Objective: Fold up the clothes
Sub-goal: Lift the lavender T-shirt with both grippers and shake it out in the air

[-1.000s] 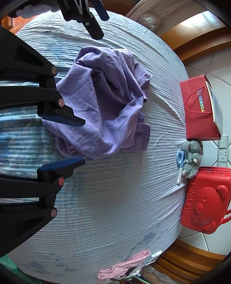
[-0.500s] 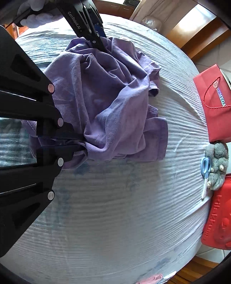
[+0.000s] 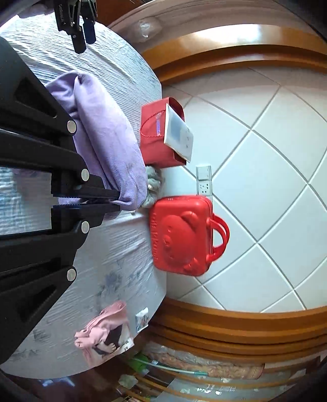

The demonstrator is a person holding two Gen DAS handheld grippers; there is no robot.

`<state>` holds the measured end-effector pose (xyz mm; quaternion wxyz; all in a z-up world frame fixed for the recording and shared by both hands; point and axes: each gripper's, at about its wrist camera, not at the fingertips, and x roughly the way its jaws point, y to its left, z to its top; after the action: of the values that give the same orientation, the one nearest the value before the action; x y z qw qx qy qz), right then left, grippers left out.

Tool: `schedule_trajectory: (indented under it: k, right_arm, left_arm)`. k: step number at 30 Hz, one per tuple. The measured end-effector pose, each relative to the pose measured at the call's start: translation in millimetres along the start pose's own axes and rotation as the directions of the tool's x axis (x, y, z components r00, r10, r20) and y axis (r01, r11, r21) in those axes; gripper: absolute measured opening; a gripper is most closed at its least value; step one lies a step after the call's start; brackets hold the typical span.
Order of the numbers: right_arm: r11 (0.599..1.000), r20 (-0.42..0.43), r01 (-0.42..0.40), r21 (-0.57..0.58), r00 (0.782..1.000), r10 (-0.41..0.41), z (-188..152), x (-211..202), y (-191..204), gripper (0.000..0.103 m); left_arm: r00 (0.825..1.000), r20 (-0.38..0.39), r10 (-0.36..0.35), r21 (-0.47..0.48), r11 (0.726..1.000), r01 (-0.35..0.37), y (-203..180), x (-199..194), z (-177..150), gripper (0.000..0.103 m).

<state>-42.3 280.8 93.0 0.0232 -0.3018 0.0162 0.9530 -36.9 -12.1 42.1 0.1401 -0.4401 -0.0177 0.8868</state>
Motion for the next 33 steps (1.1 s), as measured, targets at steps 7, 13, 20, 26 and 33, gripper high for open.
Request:
schedule_trajectory:
  k: [7,13,20,26,33]
  right_arm:
    - [0.987,-0.352,0.135,0.086,0.931,-0.096,-93.0,29.9,-82.0,0.005]
    - [0.972,-0.435,0.187,0.146,0.894,-0.106,-135.8,33.4,-120.9,0.006]
    - [0.977,-0.47,0.165,0.134,0.879,-0.084,-134.0,70.8,-127.6,0.014]
    - [0.983,-0.531,0.143,0.114,0.845,-0.062,-139.9,105.7,-128.1,0.02]
    - [0.983,-0.598,0.126,0.133,0.802,-0.022,-158.5,146.9,-127.3,0.036]
  left_arm:
    - [0.993,-0.12,0.003,-0.024,1.0,-0.006,4.5,61.0,-25.8,0.073]
    - [0.983,-0.185,0.02,-0.041,0.999,-0.028,12.6,117.5,-26.7,0.073]
    - [0.978,-0.197,0.063,-0.056,0.996,-0.076,31.0,166.2,4.5,0.073]
    - [0.965,-0.257,0.056,-0.051,0.996,-0.071,37.6,208.2,16.2,0.073]
    - [0.938,-0.342,0.051,-0.017,0.998,-0.061,28.5,241.4,8.6,0.047]
